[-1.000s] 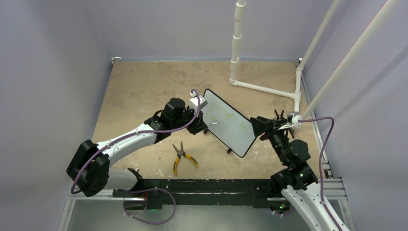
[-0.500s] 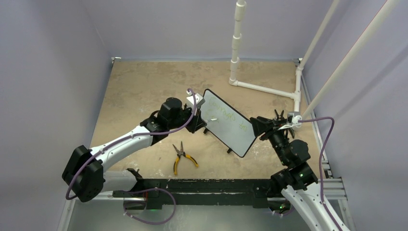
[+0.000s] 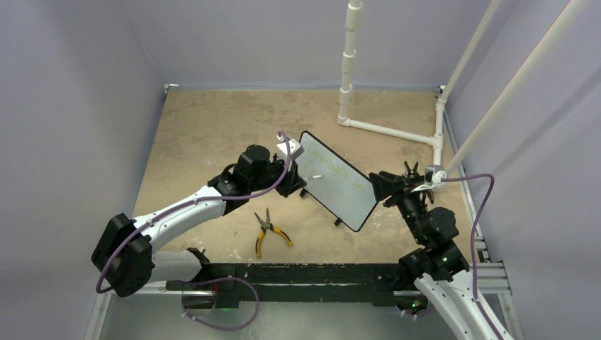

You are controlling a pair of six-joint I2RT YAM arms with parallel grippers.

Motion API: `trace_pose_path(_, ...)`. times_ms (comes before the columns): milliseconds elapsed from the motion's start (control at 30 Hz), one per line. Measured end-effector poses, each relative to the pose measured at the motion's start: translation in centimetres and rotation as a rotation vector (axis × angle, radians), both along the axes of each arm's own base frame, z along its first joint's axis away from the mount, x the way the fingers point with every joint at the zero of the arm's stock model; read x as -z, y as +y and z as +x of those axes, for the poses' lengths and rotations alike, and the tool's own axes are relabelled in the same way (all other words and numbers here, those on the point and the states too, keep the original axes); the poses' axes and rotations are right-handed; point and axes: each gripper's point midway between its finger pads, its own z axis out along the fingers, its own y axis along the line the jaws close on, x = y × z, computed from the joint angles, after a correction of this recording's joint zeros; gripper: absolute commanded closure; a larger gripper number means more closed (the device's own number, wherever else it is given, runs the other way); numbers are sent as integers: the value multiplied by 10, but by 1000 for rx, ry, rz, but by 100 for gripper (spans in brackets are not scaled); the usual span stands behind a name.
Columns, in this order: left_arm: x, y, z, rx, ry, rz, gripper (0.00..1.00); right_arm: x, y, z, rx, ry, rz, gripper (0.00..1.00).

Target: Write a sentence on the whiteboard

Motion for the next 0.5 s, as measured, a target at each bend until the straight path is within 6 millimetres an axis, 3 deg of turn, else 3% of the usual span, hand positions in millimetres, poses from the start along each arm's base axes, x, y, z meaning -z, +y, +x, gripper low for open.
trace_pose_path(500,13,-3,4,-8,29,15,100,-3,-1,-1,0,-10,5,54)
